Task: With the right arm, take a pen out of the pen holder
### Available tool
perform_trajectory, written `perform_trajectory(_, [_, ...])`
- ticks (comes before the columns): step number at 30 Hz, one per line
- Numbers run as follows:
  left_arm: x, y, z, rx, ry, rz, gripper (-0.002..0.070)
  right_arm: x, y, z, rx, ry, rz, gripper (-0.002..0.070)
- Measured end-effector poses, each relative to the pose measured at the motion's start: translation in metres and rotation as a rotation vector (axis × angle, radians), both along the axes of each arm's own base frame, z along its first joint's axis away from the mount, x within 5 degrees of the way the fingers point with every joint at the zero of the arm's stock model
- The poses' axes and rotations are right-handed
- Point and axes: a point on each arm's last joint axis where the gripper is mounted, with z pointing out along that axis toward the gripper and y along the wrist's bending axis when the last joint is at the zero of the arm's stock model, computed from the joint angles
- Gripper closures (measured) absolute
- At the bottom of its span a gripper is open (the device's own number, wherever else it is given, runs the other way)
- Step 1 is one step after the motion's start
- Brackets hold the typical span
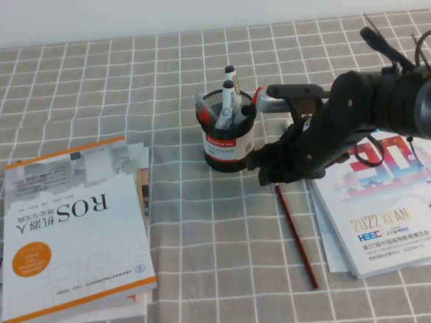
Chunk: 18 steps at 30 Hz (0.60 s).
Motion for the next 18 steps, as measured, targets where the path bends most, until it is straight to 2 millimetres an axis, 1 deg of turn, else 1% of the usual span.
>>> perform_trajectory(2, [0.000, 0.000, 0.000, 0.000, 0.000, 0.000, 0.0678, -0.003, -0.002, 0.011, -0.007, -0.026, 0.014, 0.0375])
perform_trajectory(3, [0.000, 0.000, 0.000, 0.000, 0.000, 0.000, 0.0678, -0.006, -0.002, 0.020, -0.010, -0.045, 0.027, 0.0375])
perform_trajectory(5, [0.000, 0.000, 0.000, 0.000, 0.000, 0.000, 0.0678, -0.016, -0.005, 0.045, -0.004, -0.105, 0.046, 0.0383])
perform_trajectory(6, [0.000, 0.000, 0.000, 0.000, 0.000, 0.000, 0.0678, -0.025, -0.007, 0.059, 0.000, -0.137, 0.058, 0.0396])
perform_trajectory(8, [0.000, 0.000, 0.000, 0.000, 0.000, 0.000, 0.0678, -0.044, -0.013, 0.085, 0.014, -0.197, 0.078, 0.0440])
perform_trajectory(10, [0.000, 0.000, 0.000, 0.000, 0.000, 0.000, 0.0678, -0.069, -0.024, 0.112, 0.031, -0.260, 0.093, 0.0519])
perform_trajectory(12, [0.000, 0.000, 0.000, 0.000, 0.000, 0.000, 0.0678, -0.091, -0.036, 0.134, 0.037, -0.301, 0.108, 0.0601])
perform_trajectory(13, [0.000, 0.000, 0.000, 0.000, 0.000, 0.000, 0.0678, -0.103, -0.044, 0.145, 0.036, -0.321, 0.115, 0.0631])
perform_trajectory(16, [0.000, 0.000, 0.000, 0.000, 0.000, 0.000, 0.0678, -0.137, -0.065, 0.170, 0.037, -0.361, 0.130, 0.0671])
perform_trajectory(18, [0.000, 0.000, 0.000, 0.000, 0.000, 0.000, 0.0678, -0.156, -0.076, 0.177, 0.032, -0.356, 0.140, 0.0680])
